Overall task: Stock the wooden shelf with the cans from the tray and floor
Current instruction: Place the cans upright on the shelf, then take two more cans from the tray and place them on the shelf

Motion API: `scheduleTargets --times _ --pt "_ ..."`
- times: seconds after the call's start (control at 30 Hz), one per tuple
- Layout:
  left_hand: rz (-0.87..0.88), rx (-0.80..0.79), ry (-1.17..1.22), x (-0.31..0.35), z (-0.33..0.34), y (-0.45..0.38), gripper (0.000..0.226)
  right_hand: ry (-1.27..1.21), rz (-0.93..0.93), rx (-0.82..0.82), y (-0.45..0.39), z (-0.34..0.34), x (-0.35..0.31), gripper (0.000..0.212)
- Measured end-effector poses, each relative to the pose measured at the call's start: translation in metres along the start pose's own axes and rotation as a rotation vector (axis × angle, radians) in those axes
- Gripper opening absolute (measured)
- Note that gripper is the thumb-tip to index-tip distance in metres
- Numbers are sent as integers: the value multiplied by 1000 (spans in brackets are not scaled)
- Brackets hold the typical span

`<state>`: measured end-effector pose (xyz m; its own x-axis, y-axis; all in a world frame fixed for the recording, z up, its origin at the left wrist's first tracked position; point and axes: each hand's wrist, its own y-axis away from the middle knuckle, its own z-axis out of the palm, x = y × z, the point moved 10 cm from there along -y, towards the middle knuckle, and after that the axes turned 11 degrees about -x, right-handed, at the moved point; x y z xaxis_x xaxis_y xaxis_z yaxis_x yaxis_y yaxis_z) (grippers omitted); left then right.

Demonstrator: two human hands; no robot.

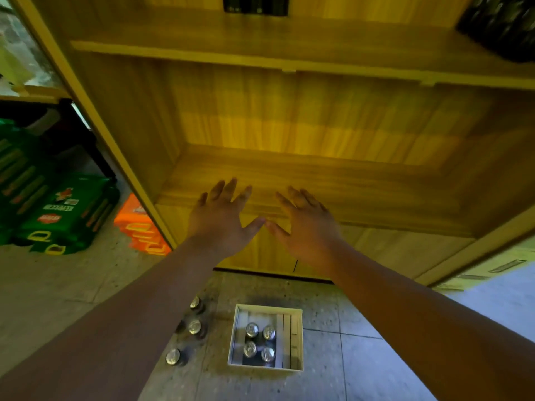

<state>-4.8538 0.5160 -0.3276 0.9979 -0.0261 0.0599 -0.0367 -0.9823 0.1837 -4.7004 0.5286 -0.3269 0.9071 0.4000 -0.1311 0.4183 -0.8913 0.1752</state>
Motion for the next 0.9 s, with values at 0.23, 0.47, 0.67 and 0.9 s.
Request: scheduleTargets --times 0.23,0.47,0.67,0.9 --pt "17 -1 43 -18 160 -11 82 -24 -7 -53 -17 163 2 73" --pt "29 44 82 -30 335 -32 78 -29 -4 -36 -42 338 17 72" --pt "27 1 79 -46 477 -45 79 -54 10 -68 -54 476 41 72" --pt "15 -94 137 -50 594 -43 79 -90 35 -160 -41 592 62 72"
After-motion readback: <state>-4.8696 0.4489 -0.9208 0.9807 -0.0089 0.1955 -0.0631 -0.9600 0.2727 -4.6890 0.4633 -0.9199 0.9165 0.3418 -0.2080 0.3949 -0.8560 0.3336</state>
